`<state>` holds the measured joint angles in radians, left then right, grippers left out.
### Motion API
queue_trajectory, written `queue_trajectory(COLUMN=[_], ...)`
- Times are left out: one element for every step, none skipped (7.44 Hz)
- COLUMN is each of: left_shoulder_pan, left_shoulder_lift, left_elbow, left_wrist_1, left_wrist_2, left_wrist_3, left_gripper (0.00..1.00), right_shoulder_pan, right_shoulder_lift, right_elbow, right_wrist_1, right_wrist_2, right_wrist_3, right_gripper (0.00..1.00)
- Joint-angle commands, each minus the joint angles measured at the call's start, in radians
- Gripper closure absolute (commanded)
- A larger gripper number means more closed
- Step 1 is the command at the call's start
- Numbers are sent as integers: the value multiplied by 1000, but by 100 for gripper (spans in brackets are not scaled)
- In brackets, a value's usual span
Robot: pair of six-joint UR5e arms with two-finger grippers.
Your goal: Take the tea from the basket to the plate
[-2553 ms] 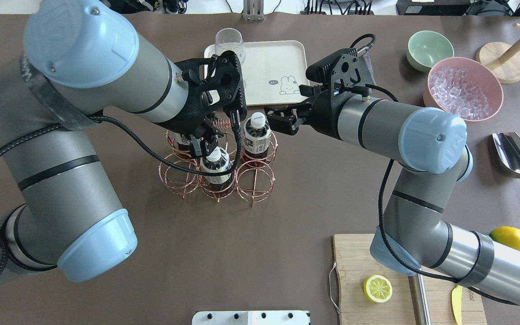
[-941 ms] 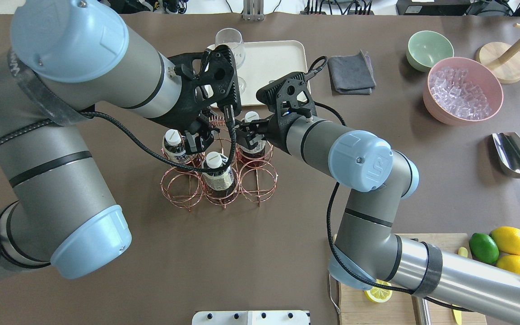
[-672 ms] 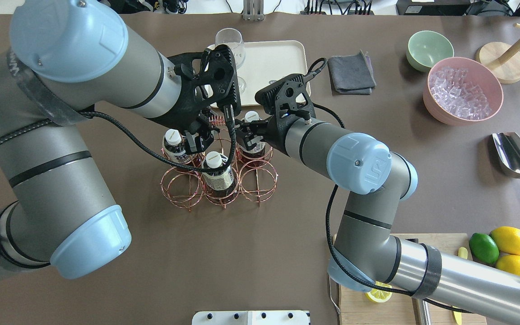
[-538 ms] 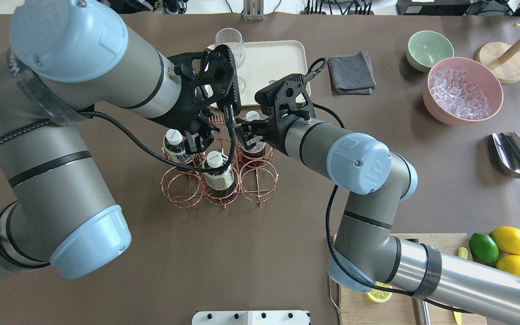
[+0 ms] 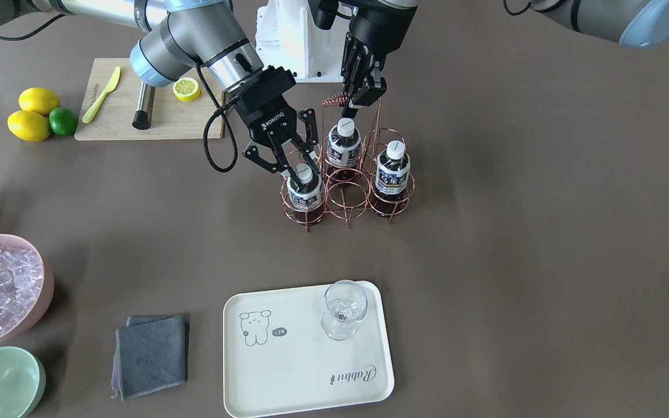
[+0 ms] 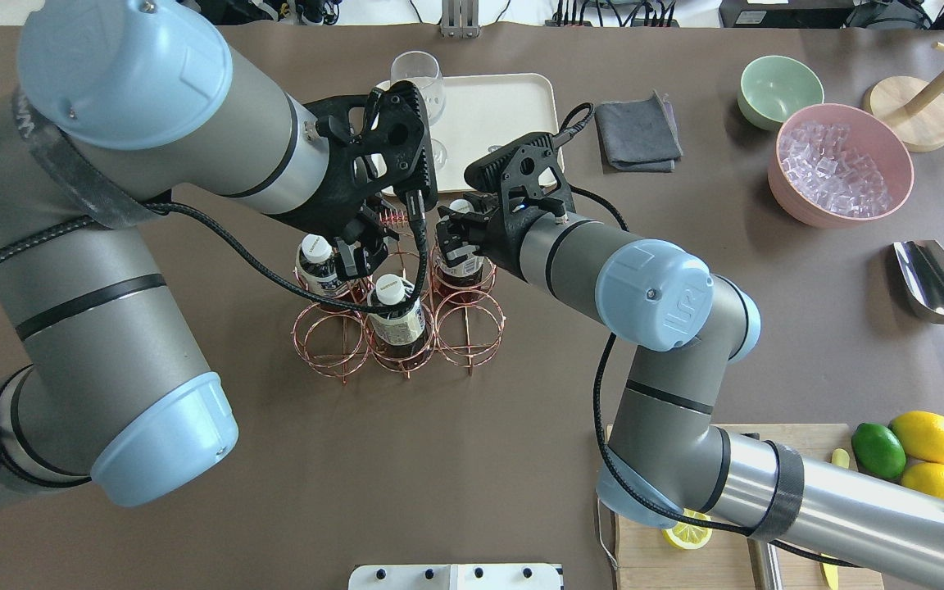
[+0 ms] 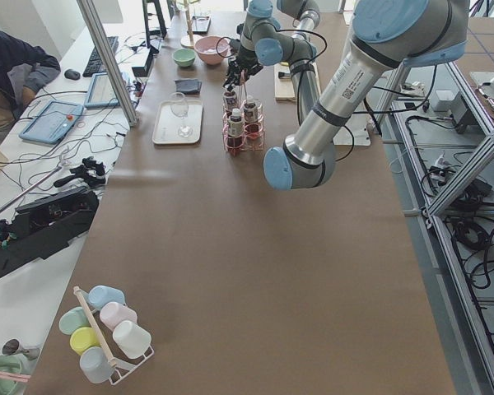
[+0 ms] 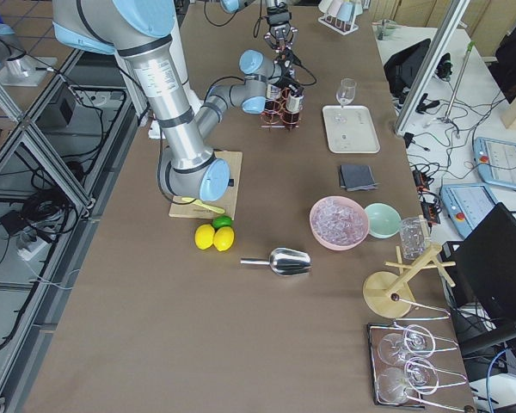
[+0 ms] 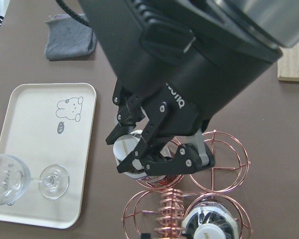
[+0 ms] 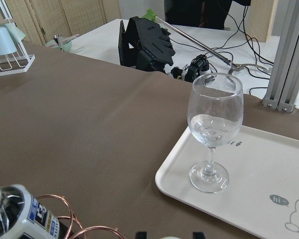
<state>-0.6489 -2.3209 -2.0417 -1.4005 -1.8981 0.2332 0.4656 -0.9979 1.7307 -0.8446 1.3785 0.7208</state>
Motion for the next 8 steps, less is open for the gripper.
queue_trajectory(left_shoulder_pan=[0,0,0,0,0,0,0,0], left_shoulder_lift=[0,0,0,0,0,0,0,0], left_elbow=[0,0,0,-2,-2,-3,-3,-3], left_wrist_1=[0,0,0,0,0,0,0,2], left_wrist_2=[1,-1,-1,-1,-1,-1,-1,-1], left_wrist_3=[0,0,0,0,0,0,0,0], left_gripper=[100,100,100,100,100,100,100,100], right_shoulder_pan=[62,86,96,96,103,129,180,212], right_shoulder_lift=[8,15,16,19,19,19,21,21], right_elbow=[68,131,144,171,205,223,233,242], right_wrist_1=[-83,-173,-178,-207,-240,-251,-255,-255], right_wrist_2=[75,121,125,134,143,178,250,275], right_wrist_3=[0,6,11,15,16,16,19,19], right_gripper=[100,100,100,100,100,100,100,100])
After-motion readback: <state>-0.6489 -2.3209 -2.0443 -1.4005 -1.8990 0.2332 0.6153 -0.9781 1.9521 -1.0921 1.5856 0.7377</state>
